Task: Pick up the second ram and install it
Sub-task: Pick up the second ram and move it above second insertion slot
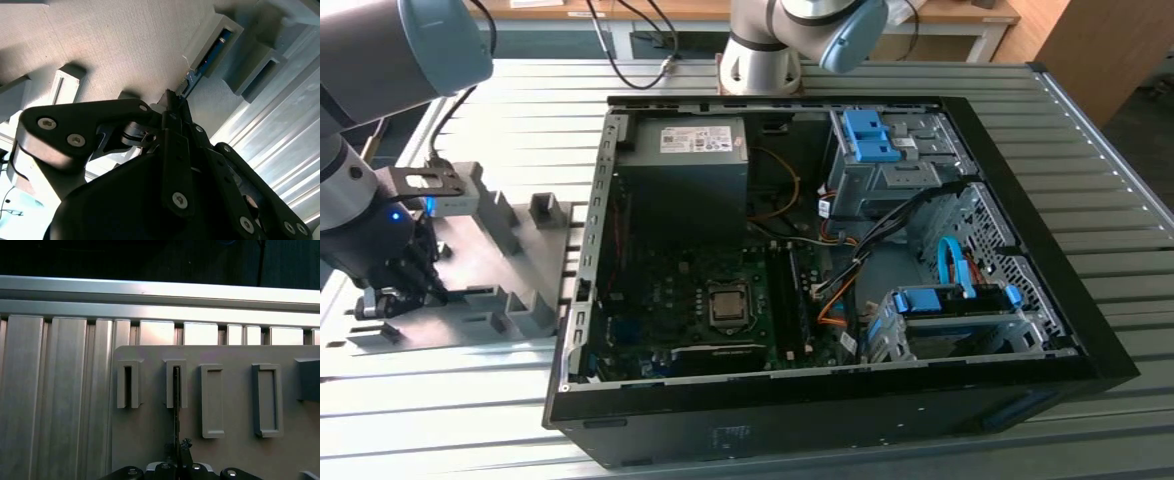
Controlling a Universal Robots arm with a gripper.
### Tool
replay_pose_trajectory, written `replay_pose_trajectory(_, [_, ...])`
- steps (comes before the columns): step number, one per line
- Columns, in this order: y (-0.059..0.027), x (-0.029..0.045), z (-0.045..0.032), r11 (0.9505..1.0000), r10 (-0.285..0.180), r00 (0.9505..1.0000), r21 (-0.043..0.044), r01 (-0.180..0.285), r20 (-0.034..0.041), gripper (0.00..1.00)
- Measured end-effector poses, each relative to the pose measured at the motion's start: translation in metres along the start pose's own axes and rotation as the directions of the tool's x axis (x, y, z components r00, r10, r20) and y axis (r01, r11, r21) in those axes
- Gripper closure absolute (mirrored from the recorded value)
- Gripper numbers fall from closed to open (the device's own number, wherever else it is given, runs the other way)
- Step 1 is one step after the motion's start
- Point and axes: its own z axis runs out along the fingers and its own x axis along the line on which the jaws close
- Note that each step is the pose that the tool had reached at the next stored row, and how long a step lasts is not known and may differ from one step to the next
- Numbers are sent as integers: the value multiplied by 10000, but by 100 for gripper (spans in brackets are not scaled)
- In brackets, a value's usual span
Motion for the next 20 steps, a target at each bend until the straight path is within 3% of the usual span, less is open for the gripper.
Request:
replay_pose_trajectory(5, [0,-1,-4,10000,0,10000,2,0,2,86])
replay_pose_trajectory(20, [4,-6,-145,10000,0,10000,0,0,1,86])
